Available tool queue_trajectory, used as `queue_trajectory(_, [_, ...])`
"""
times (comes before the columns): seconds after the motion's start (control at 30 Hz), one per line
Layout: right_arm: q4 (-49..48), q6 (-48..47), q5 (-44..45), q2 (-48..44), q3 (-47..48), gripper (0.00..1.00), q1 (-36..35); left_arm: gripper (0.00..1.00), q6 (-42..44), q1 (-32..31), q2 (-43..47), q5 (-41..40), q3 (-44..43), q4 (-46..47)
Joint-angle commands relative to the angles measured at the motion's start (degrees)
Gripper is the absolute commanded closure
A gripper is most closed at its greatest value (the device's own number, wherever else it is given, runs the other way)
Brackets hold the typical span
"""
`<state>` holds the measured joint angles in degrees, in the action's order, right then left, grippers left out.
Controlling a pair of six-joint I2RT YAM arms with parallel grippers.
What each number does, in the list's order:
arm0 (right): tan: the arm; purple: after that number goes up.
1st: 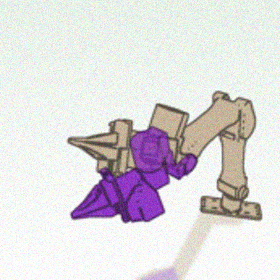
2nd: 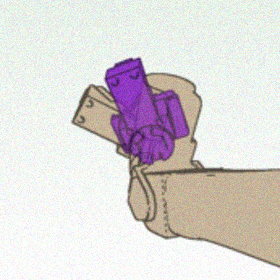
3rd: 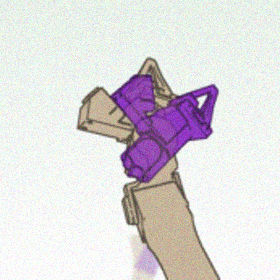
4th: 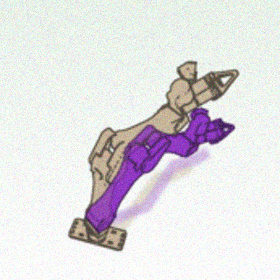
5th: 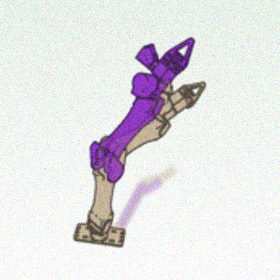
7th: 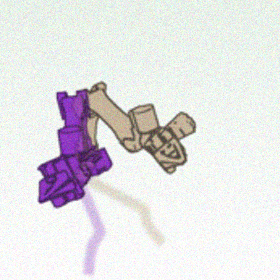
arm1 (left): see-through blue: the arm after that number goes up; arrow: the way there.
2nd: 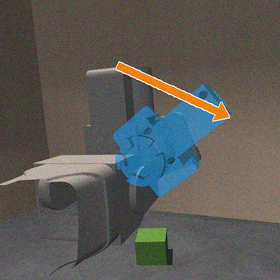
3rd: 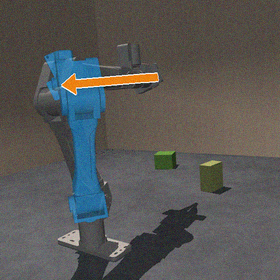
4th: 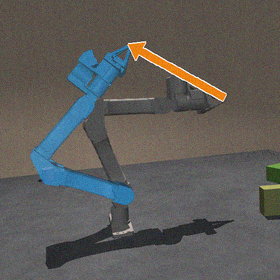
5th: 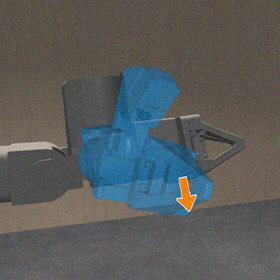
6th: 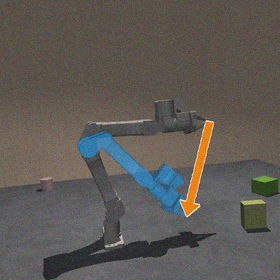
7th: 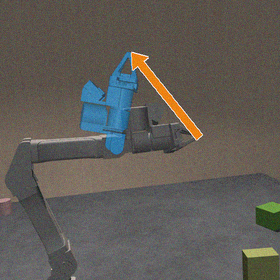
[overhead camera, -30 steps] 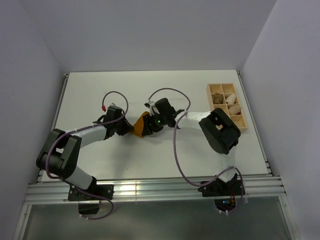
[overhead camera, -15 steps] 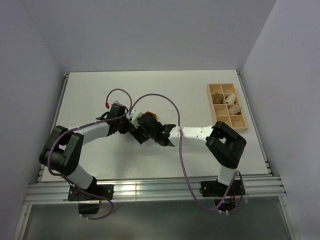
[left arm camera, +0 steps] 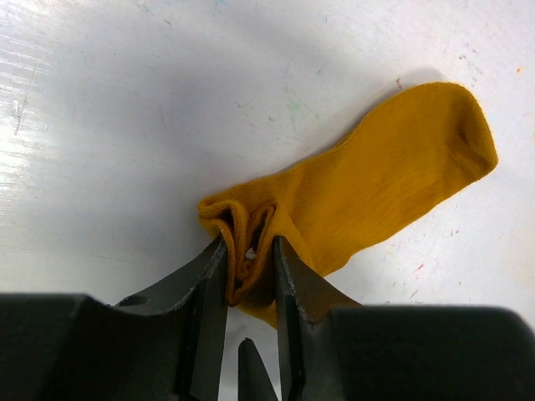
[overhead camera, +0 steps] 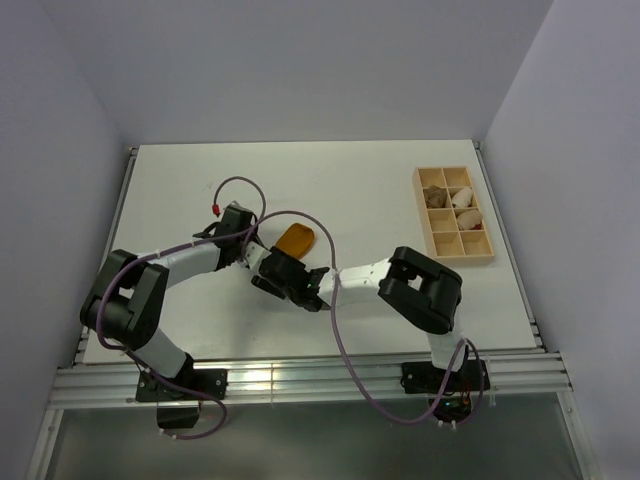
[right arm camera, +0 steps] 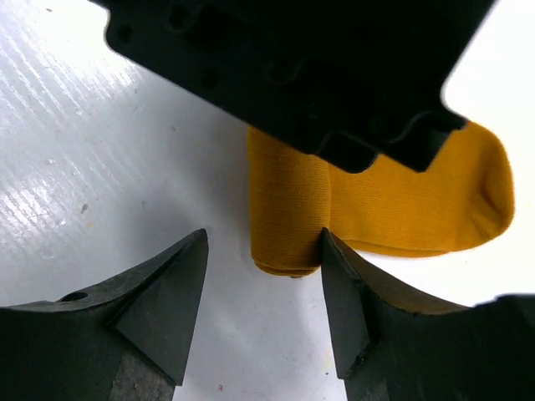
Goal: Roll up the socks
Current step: Roll the sock at the center of the board.
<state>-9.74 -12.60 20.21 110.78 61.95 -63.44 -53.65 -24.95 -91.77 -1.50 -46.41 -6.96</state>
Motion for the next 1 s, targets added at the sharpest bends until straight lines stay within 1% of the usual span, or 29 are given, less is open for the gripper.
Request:
queue_trajectory(0.0, [-3.4, -3.8, 4.8, 2.3, 2.1, 0.38, -2.0, 0.70, 1.2, -1.0, -1.5, 0.0, -1.1, -2.4])
queue_trajectory(0.1, [-3.4, -4.4, 6.7, 3.8, 2.5, 0.47, -2.8, 0.71, 0.9, -1.1, -1.4, 0.2, -1.0, -2.4])
queue_trajectory(0.13, [-3.1, -4.1, 7.0, 4.2, 2.8, 0.56, -2.9, 0.70, 0.9, -1.1, -1.3, 0.3, -1.0, -2.3])
queue_trajectory(0.2, [-2.4, -3.7, 7.8, 5.0, 3.1, 0.65, -3.0, 0.70, 0.6, -1.1, -1.2, 0.4, -0.9, -2.1])
queue_trajectory(0.23, [-2.1, -3.5, 7.9, 5.8, 3.3, 0.76, -3.0, 0.70, 0.5, -1.1, -1.1, 0.6, -0.8, -1.9])
queue_trajectory(0.3, [-1.5, -2.7, 7.4, 6.1, 2.8, 0.86, -3.0, 0.69, 0.0, -1.0, -1.1, 0.7, -0.5, -1.7])
queue_trajectory(0.33, [-1.4, -2.5, 6.8, 5.9, 2.5, 0.95, -3.0, 0.66, -0.2, -1.1, -1.0, 0.6, -0.5, -1.7])
queue_trajectory(0.37, [-1.4, -2.1, 6.1, 5.8, 2.0, 0.98, -2.9, 0.63, -0.8, -1.1, -0.9, 0.6, -0.3, -1.7])
queue_trajectory(0.4, [-1.3, -0.9, 3.9, 5.5, 1.7, 1.00, -2.8, 0.61, -1.0, -1.1, -0.7, 0.7, -0.1, -1.4])
queue_trajectory(0.5, [-0.1, 2.0, -0.7, 4.3, 0.5, 1.00, -1.3, 0.47, -2.2, -0.9, 0.4, -0.1, 0.7, -1.0])
queue_trajectory(0.53, [0.1, 2.8, -3.7, 3.8, -0.4, 1.00, -0.2, 0.40, -2.6, -0.7, 1.0, -0.3, 0.9, -0.9])
queue_trajectory(0.6, [0.9, 5.6, -7.8, 2.7, -1.1, 1.00, 1.5, 0.34, -3.0, -0.5, 1.3, -0.3, 1.1, -1.0])
queue_trajectory(0.63, [0.9, 6.5, -12.6, 2.2, -1.8, 1.00, 2.4, 0.30, -3.2, -0.4, 1.5, -0.3, 1.1, -1.0])
queue_trajectory(0.67, [0.9, 7.3, -14.5, 1.7, -2.2, 1.00, 4.4, 0.29, -3.5, -0.1, 2.1, -0.3, 1.1, -1.0])
queue_trajectory(0.73, [1.4, 9.2, -18.3, 1.3, -2.5, 1.00, 6.2, 0.26, -4.0, 0.3, 3.3, -0.1, 1.7, -0.8])
queue_trajectory(0.77, [1.9, 9.6, -22.1, 1.2, -2.5, 1.00, 8.0, 0.26, -4.5, 0.9, 3.9, 0.0, 2.1, -0.3])
queue_trajectory(0.83, [2.4, 11.3, -26.2, 1.8, -2.1, 1.00, 9.6, 0.25, -5.2, 1.7, 5.7, 0.1, 3.3, 0.3])
queue_trajectory(0.87, [3.1, 11.8, -29.9, 2.3, -1.8, 1.00, 11.1, 0.24, -5.9, 2.5, 6.4, 0.1, 3.8, 0.8])
queue_trajectory(0.97, [5.9, 12.5, -34.8, 4.7, 0.4, 1.00, 13.1, 0.23, -6.7, 4.1, 9.4, -0.4, 5.6, 1.4])
